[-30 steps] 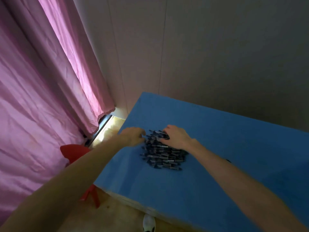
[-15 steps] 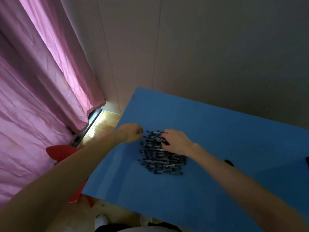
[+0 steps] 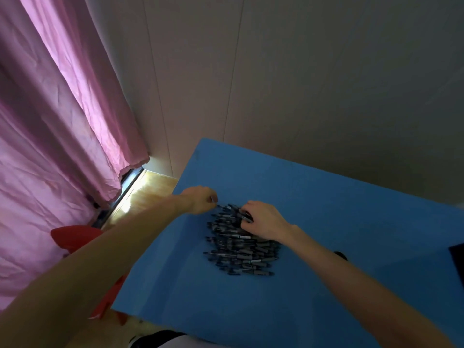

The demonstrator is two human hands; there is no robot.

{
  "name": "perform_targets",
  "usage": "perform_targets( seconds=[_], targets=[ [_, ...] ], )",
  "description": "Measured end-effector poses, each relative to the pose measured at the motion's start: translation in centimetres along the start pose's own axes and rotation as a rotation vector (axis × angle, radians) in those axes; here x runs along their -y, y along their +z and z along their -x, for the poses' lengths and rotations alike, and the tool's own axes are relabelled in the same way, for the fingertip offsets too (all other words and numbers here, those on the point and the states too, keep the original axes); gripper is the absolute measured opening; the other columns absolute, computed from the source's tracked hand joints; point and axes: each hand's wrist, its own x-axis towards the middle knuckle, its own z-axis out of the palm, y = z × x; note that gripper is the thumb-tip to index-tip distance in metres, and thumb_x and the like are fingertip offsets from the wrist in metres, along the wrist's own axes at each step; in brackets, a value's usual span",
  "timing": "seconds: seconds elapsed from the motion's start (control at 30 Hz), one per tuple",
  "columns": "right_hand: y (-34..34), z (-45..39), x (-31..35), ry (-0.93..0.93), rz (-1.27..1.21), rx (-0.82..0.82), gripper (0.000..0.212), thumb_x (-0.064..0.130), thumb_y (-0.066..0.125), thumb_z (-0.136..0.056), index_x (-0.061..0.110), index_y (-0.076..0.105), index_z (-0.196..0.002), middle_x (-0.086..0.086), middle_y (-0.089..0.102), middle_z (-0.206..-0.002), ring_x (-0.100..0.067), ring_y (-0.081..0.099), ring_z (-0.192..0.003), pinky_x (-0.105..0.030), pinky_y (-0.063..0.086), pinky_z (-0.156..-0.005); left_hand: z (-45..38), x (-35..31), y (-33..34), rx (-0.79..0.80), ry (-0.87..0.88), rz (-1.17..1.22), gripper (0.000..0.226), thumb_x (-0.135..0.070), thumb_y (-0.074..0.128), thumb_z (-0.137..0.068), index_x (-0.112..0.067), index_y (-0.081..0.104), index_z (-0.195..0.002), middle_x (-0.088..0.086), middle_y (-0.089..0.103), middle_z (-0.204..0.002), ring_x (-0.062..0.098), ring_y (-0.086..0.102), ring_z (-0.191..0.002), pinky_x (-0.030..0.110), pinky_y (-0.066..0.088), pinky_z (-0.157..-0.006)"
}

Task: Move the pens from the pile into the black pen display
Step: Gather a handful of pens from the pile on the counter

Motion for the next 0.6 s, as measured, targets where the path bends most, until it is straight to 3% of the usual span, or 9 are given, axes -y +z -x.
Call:
perform_targets(
  seconds=[0.17, 0.33, 0.47, 0.6],
  targets=[
    [-0.5, 0.2, -0.8, 0.077, -0.162, 0.050, 0.022, 0.032, 0.054, -0.102, 0.010, 0.057, -0.101, -0.005, 0.054, -0.096, -0.022, 0.054, -0.083, -0.040, 0.047, -0.075, -1.2, -0.1, 0.0, -0.006, 0.004, -0.007, 0.035, -0.031, 0.049, -0.105, -0.018, 0.060, -0.136, 0.003, 0.062, -0.136, 0.025, 0.060, -0.119, 0.038, 0.048, -0.101],
    [-2.4, -0.3, -2.7, 0.165, -0.376, 0.007, 0.021, 0.024, 0.054, -0.103, 0.009, 0.050, -0.089, -0.007, 0.047, -0.079, -0.019, 0.040, -0.064, -0.034, 0.033, -0.061, -2.2, -0.7, 0.4, -0.017, 0.027, -0.023, 0.037, -0.031, 0.054, -0.103, -0.018, 0.058, -0.137, 0.003, 0.060, -0.137, 0.024, 0.060, -0.117, 0.035, 0.047, -0.098],
    [-3.5, -1.7, -5.5, 0.238, -0.452, 0.028, 0.026, 0.025, 0.056, -0.102, 0.000, 0.058, -0.093, -0.007, 0.047, -0.076, -0.019, 0.040, -0.062, -0.033, 0.030, -0.059, -3.0, -1.3, 0.9, -0.009, 0.071, -0.031, 0.043, -0.041, 0.058, -0.101, -0.018, 0.057, -0.138, 0.003, 0.055, -0.138, 0.024, 0.057, -0.119, 0.035, 0.046, -0.098],
    [-3.5, -3.1, -7.3, 0.272, -0.417, 0.086, 0.026, 0.025, 0.057, -0.101, 0.010, 0.049, -0.081, -0.006, 0.045, -0.073, -0.019, 0.039, -0.062, -0.032, 0.030, -0.058, -3.8, -2.4, 1.2, -0.006, 0.111, -0.052, 0.048, -0.051, 0.057, -0.099, -0.021, 0.059, -0.137, 0.000, 0.053, -0.139, 0.024, 0.054, -0.123, 0.037, 0.046, -0.101]
  ],
)
